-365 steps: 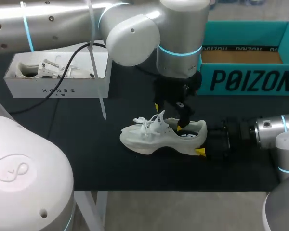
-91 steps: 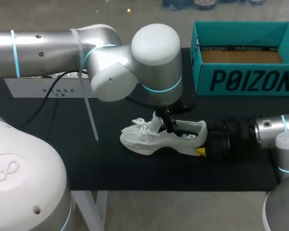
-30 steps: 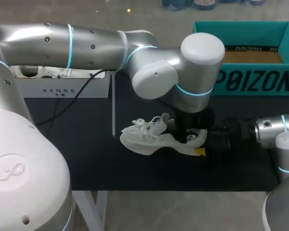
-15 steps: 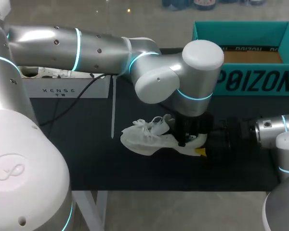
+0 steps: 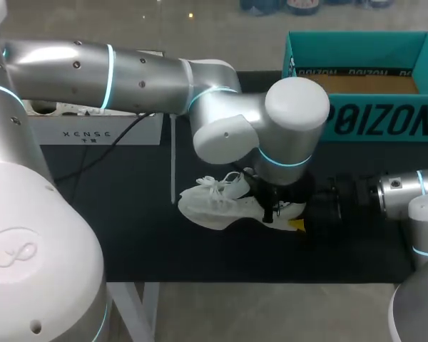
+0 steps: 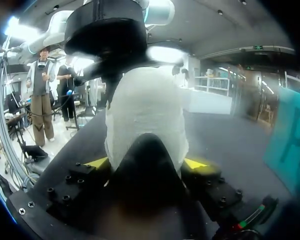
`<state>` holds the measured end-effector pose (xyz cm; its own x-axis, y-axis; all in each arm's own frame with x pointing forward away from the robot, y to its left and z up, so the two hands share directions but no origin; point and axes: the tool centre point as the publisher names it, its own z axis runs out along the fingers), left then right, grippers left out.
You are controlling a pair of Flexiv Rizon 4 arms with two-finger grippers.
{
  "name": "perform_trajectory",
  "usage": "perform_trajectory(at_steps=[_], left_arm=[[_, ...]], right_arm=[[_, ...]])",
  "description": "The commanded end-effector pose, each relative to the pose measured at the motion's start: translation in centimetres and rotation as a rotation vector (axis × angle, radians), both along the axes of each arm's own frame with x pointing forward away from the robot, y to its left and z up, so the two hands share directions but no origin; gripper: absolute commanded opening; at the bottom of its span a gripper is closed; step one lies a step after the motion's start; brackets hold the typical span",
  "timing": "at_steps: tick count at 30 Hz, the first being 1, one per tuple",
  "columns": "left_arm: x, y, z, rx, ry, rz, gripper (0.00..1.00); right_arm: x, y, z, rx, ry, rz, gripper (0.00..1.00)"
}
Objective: Take the shoe out of the shoebox, open the shoe tongue, remove and reinsert the insole, then place the shoe into the shoebox
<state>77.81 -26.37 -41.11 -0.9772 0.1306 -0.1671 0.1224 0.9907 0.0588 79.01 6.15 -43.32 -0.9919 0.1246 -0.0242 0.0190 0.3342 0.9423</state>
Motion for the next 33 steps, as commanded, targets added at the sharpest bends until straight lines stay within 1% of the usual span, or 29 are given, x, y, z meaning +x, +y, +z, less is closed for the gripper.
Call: perform_trajectory(at_steps=[1,18,33], left_arm=[[0.2,0.1,-1.3,-0.009,-0.041,0.007,0.00],[-0.1,0.3,3.2,-0.065,-0.161,0.037,0.00],[-0.5,1.1,6.3,-0.084,-0.242,0.068,0.00]], right_arm=[[0.0,0.3,-0.2,-0.003,0.002,0.000,0.00],[0.0,0.3,-0.2,-0.003,0.002,0.000,0.00],[0.0,0.3,-0.2,-0.003,0.002,0.000,0.00]])
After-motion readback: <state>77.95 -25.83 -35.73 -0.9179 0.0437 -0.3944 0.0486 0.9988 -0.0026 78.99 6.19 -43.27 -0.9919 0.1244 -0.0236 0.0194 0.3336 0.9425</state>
